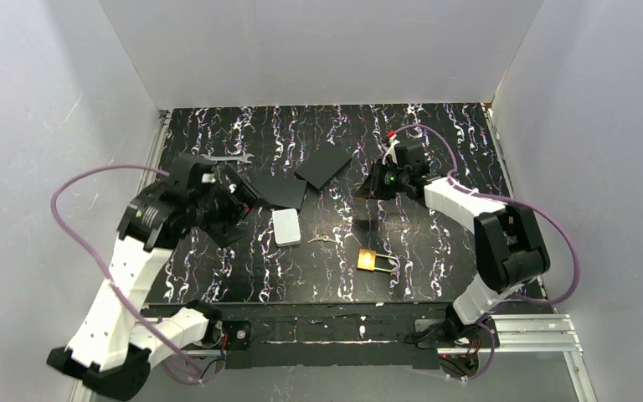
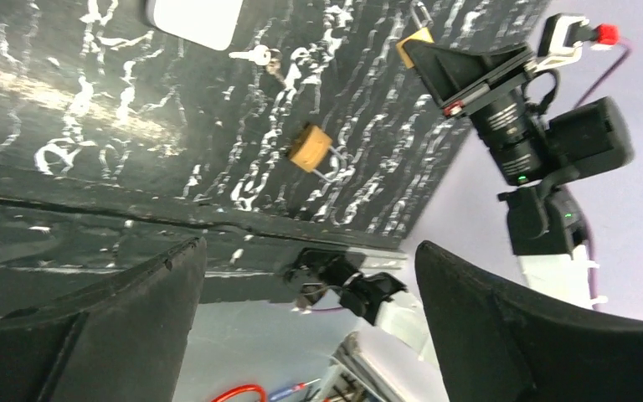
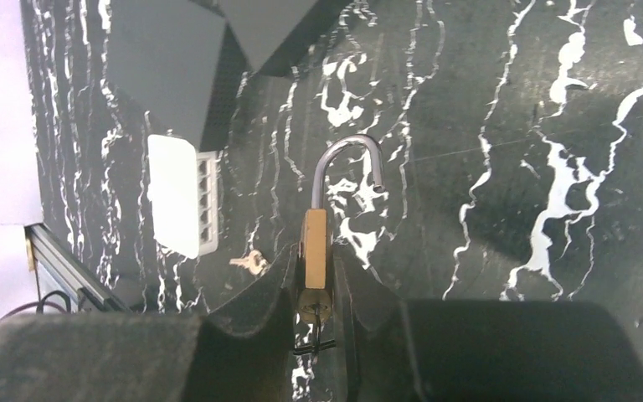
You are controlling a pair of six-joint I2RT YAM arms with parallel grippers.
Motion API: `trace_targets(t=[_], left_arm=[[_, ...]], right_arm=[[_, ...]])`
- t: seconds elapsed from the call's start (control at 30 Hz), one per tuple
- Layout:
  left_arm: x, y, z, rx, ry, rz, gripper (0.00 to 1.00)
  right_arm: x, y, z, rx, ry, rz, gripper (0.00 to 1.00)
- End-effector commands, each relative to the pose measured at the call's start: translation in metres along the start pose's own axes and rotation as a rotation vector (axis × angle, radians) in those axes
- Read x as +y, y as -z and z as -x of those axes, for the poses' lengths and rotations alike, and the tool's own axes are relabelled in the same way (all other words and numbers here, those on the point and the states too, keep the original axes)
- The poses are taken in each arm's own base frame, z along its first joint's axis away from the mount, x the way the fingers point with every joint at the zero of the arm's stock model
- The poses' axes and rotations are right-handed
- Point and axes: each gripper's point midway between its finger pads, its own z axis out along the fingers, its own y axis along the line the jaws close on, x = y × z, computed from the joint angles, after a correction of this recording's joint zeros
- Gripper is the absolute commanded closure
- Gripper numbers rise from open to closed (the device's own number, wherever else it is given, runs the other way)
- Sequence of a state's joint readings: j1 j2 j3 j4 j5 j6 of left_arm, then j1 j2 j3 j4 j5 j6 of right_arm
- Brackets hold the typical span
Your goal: Unlock with the key
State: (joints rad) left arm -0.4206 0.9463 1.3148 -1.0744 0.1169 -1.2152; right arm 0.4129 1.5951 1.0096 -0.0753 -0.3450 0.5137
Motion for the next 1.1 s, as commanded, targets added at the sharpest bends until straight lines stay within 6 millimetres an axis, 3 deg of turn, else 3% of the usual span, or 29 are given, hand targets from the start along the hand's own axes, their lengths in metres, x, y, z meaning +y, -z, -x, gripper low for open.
trace_targets(t=[0.0, 0.13, 0.3, 0.7, 1.07], left_arm=[[0.031, 0.004, 0.006, 0.038, -0.232, 0.209, 0.02], [0.032, 0.004, 0.015, -0.016, -0.246, 0.204, 0.02], [0.015, -0.001, 0.014, -0.042, -0.243, 0.049, 0.02], [0.018, 0.009, 0.042, -0.167, -0.319, 0.120, 0.02], [0.007, -0.006, 0.046, -0.127, -0.351, 0.137, 0.02]], right_arm=[[0.004, -0.016, 0.016, -0.027, -0.029, 0.072, 0.99], [-0.004, -0.032, 0.017, -0.016, -0.094, 0.092, 0.99], [-0.017, -0.052, 0.016, 0.017, -0.166, 0.099, 0.99], [-0.033, -0.087, 0.012, 0.024, -0.306, 0.137, 0.99], [-0.034, -0.093, 0.022, 0.101, -0.381, 0.127, 0.51]])
